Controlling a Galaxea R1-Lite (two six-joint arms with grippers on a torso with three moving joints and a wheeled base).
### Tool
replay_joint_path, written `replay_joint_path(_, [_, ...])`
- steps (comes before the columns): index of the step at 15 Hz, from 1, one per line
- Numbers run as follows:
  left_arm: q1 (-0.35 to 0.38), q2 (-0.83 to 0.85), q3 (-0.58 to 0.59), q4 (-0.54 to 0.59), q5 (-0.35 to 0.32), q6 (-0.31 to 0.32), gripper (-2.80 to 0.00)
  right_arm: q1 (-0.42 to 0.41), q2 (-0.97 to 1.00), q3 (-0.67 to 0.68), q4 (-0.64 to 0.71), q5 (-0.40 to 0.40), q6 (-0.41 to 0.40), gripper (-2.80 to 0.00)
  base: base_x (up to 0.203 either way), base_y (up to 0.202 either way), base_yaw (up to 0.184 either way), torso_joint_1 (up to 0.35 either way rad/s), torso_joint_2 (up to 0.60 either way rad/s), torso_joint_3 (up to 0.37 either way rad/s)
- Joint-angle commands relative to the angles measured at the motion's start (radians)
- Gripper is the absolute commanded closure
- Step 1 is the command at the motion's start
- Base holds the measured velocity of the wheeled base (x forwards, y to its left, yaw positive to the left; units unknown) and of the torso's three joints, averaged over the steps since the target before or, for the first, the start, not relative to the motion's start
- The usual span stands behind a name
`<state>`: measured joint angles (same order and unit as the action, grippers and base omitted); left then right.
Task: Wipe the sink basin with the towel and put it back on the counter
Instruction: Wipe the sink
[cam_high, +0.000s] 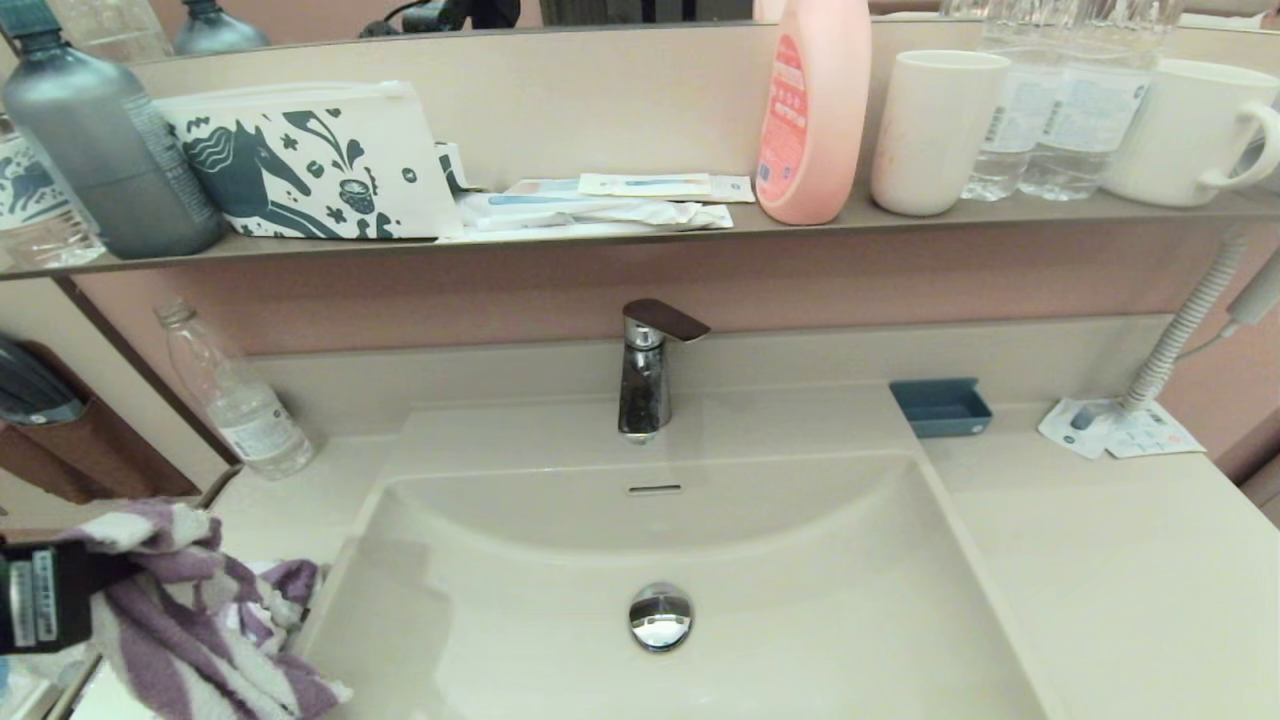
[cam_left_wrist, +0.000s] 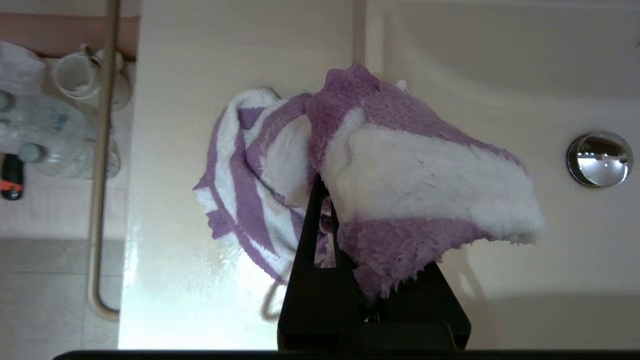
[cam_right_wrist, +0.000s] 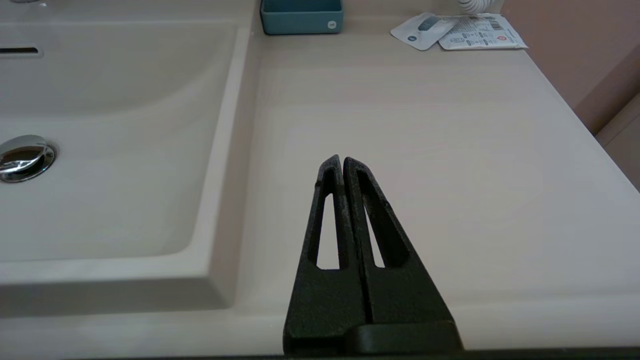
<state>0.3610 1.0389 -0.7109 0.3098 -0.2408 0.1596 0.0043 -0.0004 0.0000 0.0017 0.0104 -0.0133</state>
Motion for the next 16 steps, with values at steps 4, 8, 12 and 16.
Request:
replay_joint_path(4, [0.155, 0.185, 0.033, -0.053, -0.156, 0.156, 0.00, 0.000, 0.000, 0.000, 0.000, 0.000, -0.001, 0.00, 0.000, 0.000, 0.000, 0.000, 0.00, 0.000])
replay_joint_path(8, [0.263, 0.302, 0.025, -0.043, -0.182, 0.314, 0.00, 0.000, 0.000, 0.000, 0.000, 0.000, -0.001, 0.00, 0.000, 0.000, 0.000, 0.000, 0.00, 0.000])
replay_joint_path(12, [0.319, 0.394, 0.007, -0.047, -0.306, 0.410, 0.00, 0.000, 0.000, 0.000, 0.000, 0.000, -0.001, 0.00, 0.000, 0.000, 0.000, 0.000, 0.00, 0.000])
replay_joint_path(16, [0.238, 0.478, 0.008, -0.051, -0.371, 0.424, 0.00, 0.001, 0.000, 0.000, 0.000, 0.000, -0.001, 0.00, 0.000, 0.000, 0.000, 0.000, 0.00, 0.000])
